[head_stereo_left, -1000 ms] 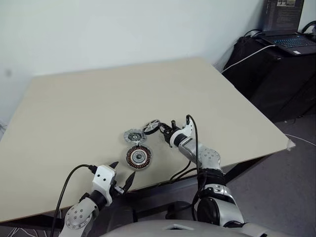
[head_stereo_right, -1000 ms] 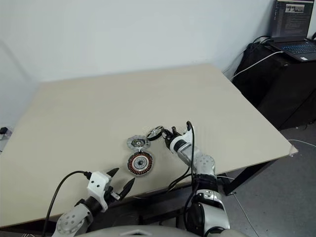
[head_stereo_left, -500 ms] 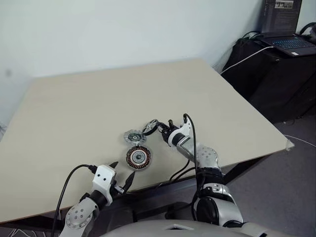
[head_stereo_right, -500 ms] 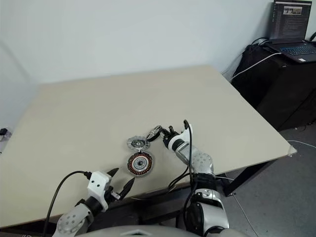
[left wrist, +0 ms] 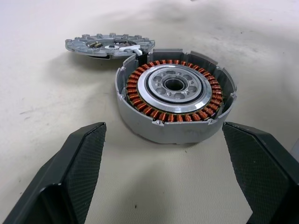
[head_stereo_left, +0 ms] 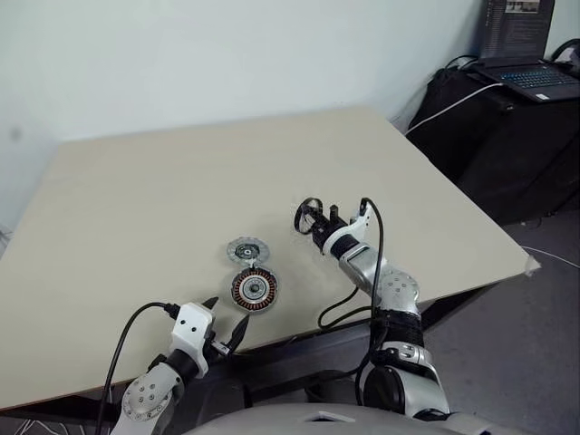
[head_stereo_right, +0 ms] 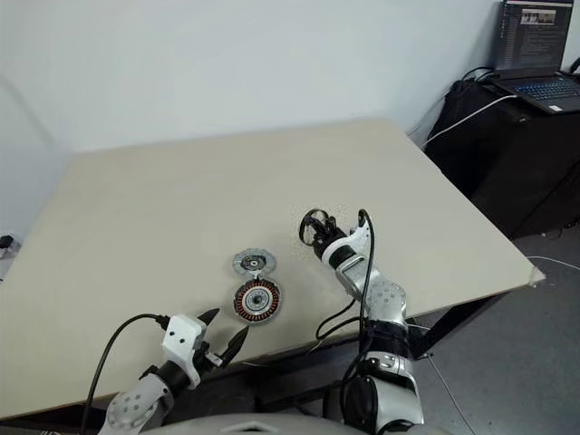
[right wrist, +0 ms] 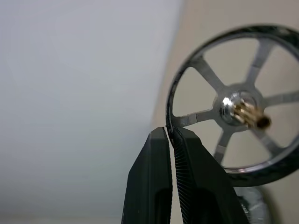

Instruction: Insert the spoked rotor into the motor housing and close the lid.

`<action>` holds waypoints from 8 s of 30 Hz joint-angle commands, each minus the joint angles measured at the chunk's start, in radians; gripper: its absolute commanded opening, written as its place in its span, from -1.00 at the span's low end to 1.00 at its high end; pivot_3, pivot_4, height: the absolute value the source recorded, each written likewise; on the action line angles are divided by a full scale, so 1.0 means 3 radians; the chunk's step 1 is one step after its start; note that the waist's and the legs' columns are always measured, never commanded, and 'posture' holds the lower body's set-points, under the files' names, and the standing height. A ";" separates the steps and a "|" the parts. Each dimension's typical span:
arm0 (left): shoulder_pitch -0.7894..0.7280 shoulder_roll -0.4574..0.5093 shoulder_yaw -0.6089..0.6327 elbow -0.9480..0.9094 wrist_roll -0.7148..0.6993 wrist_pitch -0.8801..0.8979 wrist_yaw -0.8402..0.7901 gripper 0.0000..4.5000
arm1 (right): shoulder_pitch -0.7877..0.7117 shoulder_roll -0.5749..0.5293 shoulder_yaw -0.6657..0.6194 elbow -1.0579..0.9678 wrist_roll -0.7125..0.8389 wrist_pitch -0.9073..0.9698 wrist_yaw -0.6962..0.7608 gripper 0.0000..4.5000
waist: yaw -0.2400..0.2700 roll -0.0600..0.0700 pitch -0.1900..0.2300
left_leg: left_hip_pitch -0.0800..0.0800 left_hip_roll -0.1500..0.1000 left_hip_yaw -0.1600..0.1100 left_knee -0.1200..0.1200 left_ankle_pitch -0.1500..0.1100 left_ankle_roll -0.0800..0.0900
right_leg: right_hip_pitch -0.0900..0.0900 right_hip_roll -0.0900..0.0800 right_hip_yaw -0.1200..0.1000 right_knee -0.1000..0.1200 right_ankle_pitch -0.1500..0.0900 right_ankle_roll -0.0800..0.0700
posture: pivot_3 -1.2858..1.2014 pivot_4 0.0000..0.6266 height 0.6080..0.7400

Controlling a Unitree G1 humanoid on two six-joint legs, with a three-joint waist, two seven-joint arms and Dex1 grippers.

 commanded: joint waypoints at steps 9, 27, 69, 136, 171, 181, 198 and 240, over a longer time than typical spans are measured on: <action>-0.0002 -0.0016 -0.0033 -0.0074 0.0000 -0.0085 -0.0008 0.87 | 0.0433 0.0214 0.0480 -0.0656 0.0376 0.0706 -0.0083 -0.87 | 0.0006 0.0000 0.0001 | 0.0000 0.0000 0.0000 0.0000 0.0000 0.0000 | -0.0001 -0.0001 0.0000 0.0000 0.0000 -0.0001 | 0.03 -1.00 1.00; 0.0114 -0.0006 -0.0032 -0.0134 0.0001 -0.0074 0.0014 0.87 | 0.0620 0.0058 0.0993 -0.0657 0.0390 0.1229 0.0061 -0.87 | 0.0013 -0.0010 0.0010 | 0.0005 0.0002 -0.0004 0.0000 -0.0003 -0.0001 | -0.0005 -0.0002 -0.0006 -0.0009 0.0000 -0.0001 | 0.03 -1.00 1.00; 0.0129 -0.0021 0.0003 -0.0060 -0.0019 -0.0150 0.0024 0.87 | 0.0569 -0.0434 0.1725 -0.1217 -0.0588 0.0718 0.0610 -0.87 | 0.0012 -0.0014 0.0011 | 0.0004 0.0003 -0.0004 -0.0001 -0.0006 -0.0002 | -0.0007 -0.0004 -0.0011 -0.0011 -0.0001 -0.0001 | 0.03 -1.00 1.00; 0.0003 -0.0463 0.0290 -0.0724 -0.1559 0.0347 0.0044 0.87 | 0.0687 -0.0170 0.1237 -0.1509 -0.0443 0.0640 0.0936 -0.97 | 0.0028 -0.0032 0.0011 | 0.0004 0.0002 -0.0003 0.0003 -0.0010 0.0000 | 0.0002 -0.0004 -0.0015 -0.0008 -0.0003 -0.0004 | 0.03 -1.00 1.00; -0.0055 -0.0821 0.0264 -0.0978 -0.2565 0.0877 0.0216 0.87 | 0.0625 -0.0605 0.2124 -0.1280 -0.1898 -0.0470 0.0828 -0.97 | 0.0010 -0.0043 0.0007 | 0.0003 -0.0001 -0.0004 0.0012 -0.0011 0.0003 | 0.0004 0.0007 0.0005 -0.0010 0.0001 0.0004 | 0.03 -1.00 1.00; -0.0007 -0.0857 0.0366 -0.0882 -0.2523 0.0876 0.0288 0.87 | 0.0646 -0.0552 0.1987 -0.1418 -0.1873 -0.0474 0.1002 -0.97 | 0.0012 -0.0047 0.0010 | 0.0005 0.0000 -0.0005 0.0012 -0.0011 0.0002 | 0.0000 0.0007 0.0003 -0.0011 0.0001 0.0003 | 0.03 -1.00 1.00; -0.0086 -0.0869 0.0413 -0.0777 -0.2512 0.0943 0.0311 0.87 | 0.0786 -0.0629 0.2072 -0.1852 -0.1692 -0.0218 0.1299 -0.97 | 0.0013 -0.0048 0.0009 | 0.0006 -0.0001 -0.0005 0.0012 -0.0011 0.0002 | 0.0001 0.0007 0.0003 -0.0010 0.0001 0.0003 | 0.03 -1.00 1.00; -0.0192 -0.1001 0.0601 -0.0652 -0.2255 0.0756 0.0413 -0.83 | 0.0867 -0.0622 0.1616 -0.1962 -0.1173 -0.0266 0.1335 0.22 | 0.0016 -0.0058 0.0012 | 0.0007 0.0001 -0.0007 0.0013 -0.0012 0.0001 | 0.0003 0.0012 0.0006 -0.0010 0.0000 0.0002 | 0.03 -1.00 1.00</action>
